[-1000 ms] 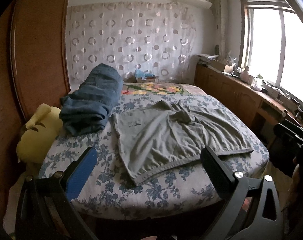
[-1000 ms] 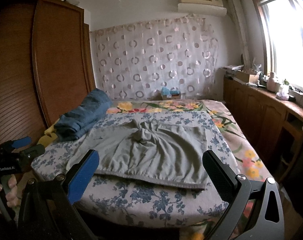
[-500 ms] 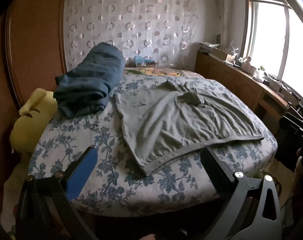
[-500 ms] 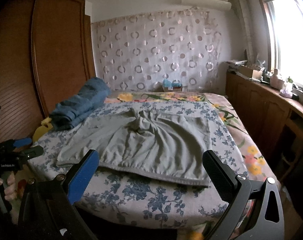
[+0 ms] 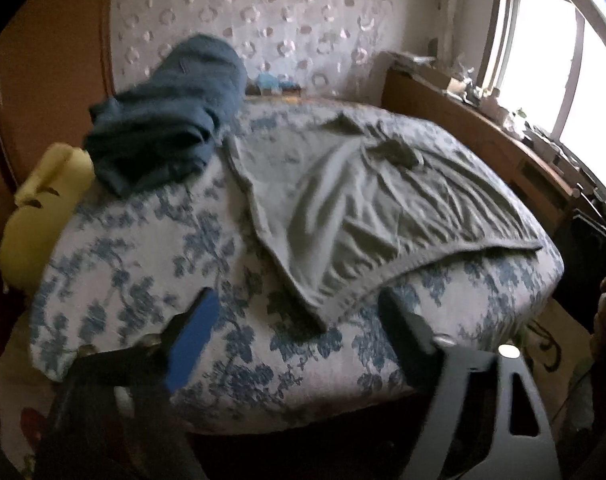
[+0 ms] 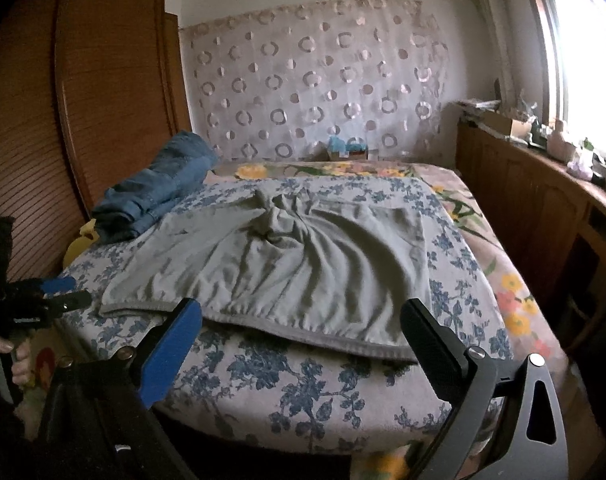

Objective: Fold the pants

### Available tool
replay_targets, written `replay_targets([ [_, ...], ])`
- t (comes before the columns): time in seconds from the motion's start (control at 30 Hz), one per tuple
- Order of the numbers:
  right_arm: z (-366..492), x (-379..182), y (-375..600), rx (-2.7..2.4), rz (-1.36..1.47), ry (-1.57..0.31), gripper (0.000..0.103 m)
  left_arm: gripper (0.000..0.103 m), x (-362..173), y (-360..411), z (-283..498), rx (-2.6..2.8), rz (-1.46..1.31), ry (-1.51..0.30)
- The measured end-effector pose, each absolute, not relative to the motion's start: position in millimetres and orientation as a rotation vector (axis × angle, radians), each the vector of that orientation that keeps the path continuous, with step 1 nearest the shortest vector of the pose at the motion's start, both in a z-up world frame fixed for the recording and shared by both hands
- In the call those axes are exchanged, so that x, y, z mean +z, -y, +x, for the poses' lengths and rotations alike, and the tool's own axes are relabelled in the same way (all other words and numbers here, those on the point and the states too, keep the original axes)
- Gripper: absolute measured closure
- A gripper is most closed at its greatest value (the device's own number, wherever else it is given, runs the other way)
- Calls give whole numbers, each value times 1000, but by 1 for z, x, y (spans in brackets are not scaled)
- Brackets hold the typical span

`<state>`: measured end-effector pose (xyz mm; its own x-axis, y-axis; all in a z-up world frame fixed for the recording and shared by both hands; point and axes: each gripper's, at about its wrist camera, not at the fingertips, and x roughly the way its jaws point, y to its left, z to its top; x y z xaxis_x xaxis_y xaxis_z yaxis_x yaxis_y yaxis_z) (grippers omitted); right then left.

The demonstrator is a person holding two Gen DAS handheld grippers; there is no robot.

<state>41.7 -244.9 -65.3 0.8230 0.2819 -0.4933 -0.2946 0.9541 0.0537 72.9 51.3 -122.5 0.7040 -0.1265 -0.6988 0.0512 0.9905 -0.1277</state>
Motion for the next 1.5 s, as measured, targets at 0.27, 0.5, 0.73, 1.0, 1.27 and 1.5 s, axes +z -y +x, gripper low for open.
replay_targets([
  [0.27,38,-69,248,322,-35,-549,16,51,-137,-48,78,-104,-95,-819],
  [0.5,29,-68,256,329,-36,-562,22,64,-140,-45,83,-110,-86,-812],
  [0.73,34,-67,260,326,-45,-561,30,91,-141,-41,88,-150,-97,-804],
  [1.0,33,-67,262,316,-39,-568,30,98,-122,-33,89,-189,-90,-769],
  [1.27,29,-64,270,303,-36,-569,30,99,-84,-5,98,-269,-66,-703],
  [1.5,20,-63,284,289,-9,-564,30,99,-55,39,106,-378,-40,-665],
])
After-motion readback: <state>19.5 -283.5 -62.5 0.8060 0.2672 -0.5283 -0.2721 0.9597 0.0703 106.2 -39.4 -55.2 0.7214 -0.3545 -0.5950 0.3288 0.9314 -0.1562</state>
